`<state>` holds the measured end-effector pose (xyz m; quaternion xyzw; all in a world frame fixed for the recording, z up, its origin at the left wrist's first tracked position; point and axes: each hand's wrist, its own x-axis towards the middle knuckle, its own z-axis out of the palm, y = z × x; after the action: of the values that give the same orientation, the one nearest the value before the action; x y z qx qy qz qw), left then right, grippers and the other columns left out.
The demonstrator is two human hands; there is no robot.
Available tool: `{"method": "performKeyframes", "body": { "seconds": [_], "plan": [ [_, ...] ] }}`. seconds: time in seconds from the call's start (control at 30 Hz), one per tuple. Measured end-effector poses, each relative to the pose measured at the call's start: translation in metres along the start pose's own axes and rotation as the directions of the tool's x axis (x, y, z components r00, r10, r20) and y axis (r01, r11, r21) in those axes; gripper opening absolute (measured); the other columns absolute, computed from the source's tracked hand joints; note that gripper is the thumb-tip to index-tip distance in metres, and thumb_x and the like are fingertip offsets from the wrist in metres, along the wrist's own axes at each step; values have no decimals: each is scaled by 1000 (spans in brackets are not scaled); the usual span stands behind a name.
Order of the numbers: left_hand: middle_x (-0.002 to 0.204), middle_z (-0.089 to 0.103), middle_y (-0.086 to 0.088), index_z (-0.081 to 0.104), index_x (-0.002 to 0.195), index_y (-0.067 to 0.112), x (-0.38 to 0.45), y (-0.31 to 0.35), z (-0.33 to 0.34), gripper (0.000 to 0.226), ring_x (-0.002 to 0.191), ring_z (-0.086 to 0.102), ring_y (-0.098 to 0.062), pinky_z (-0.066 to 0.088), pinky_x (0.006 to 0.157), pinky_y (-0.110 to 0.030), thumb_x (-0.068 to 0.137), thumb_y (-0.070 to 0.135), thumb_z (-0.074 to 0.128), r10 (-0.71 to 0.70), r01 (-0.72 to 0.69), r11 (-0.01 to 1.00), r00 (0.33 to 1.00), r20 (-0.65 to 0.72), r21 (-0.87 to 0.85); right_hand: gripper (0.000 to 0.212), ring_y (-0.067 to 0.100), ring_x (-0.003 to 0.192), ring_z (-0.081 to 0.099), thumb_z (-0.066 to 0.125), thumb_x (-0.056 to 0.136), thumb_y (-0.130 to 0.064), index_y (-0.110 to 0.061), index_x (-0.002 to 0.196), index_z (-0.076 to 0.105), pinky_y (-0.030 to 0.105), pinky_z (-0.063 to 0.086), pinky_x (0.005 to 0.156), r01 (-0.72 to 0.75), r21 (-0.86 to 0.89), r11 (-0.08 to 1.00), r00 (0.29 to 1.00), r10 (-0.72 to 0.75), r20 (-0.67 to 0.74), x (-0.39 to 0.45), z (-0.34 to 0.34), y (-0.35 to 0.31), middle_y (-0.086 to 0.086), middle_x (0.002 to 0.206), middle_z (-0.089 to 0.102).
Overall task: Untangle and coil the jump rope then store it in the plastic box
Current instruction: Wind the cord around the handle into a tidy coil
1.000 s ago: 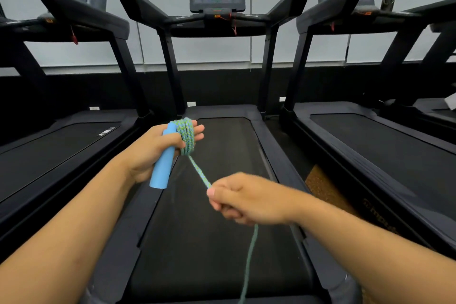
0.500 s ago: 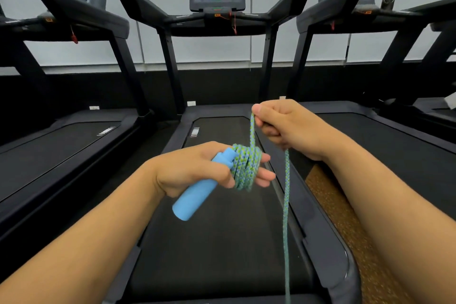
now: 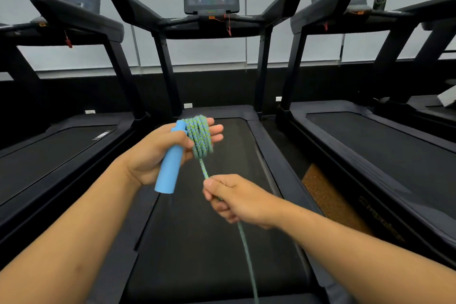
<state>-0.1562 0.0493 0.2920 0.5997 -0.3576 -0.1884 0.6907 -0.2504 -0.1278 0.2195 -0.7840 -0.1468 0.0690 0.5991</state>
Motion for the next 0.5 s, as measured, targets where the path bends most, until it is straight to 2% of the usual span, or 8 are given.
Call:
{"method": "performKeyframes", "body": {
  "seconds": [0.1,0.23,0.27,0.33,0.37,0.4,0.43,0.5],
  "plan": [
    [139,66,-18,52,142,-2,-2,-5,-8,65,132,62,-32,47,112,-39,77,-2,49,-38,44,995,997,-68,85,33,8,47,26,38,112,-33,-19,85,50,25,22,49,-14,-91,996,1000,16,14,-6,-6,-15,-6,60,36],
    [134,70,-15,57,138,1,-4,-11,-10,63,128,65,-29,47,114,-39,75,-2,52,-88,99,986,993,-84,133,31,7,46,27,39,112,-28,-17,86,52,23,22,46,33,-137,990,999,-31,20,-12,-17,-42,-7,58,37],
    [128,73,-12,62,133,4,-4,-12,-8,60,122,68,-26,51,109,-35,74,-2,53,-107,117,982,992,-69,150,31,7,46,27,40,112,-27,-17,85,52,23,22,45,49,-138,989,999,-47,13,-14,-20,-49,-7,58,37],
    [98,78,-1,78,106,17,-5,-14,1,42,90,71,-16,56,83,-23,76,-3,56,-143,152,956,988,-56,249,31,7,46,26,41,111,-25,-17,83,53,22,21,44,96,-134,986,995,-98,-16,-15,-29,-64,-6,58,36],
    [83,76,5,81,89,21,-5,-13,6,38,76,67,-10,52,71,-20,80,-6,55,-178,179,942,984,-28,283,31,7,45,26,41,111,-23,-17,82,53,22,21,44,128,-126,984,991,-133,-32,-16,-34,-70,-4,58,35],
    [77,76,6,81,81,22,-7,-11,13,44,72,68,-6,51,67,-16,85,-11,52,-206,197,932,978,-1,303,32,7,44,26,40,110,-22,-16,82,52,21,20,44,159,-116,980,985,-166,-52,-17,-39,-77,-3,59,34],
    [86,79,4,82,88,20,-7,-10,18,46,81,74,-6,54,75,-15,85,-14,50,-223,202,926,974,31,318,32,6,43,27,40,110,-22,-15,81,51,22,19,44,186,-107,977,978,-195,-78,-17,-45,-82,-2,59,32],
    [119,78,-7,70,123,8,-10,-4,30,50,116,72,-19,52,102,-25,80,-9,52,-212,156,924,969,127,349,33,8,44,24,40,111,-24,-15,80,50,23,18,44,217,-102,971,964,-230,-135,-16,-57,-88,-3,58,30]
  ]
}}
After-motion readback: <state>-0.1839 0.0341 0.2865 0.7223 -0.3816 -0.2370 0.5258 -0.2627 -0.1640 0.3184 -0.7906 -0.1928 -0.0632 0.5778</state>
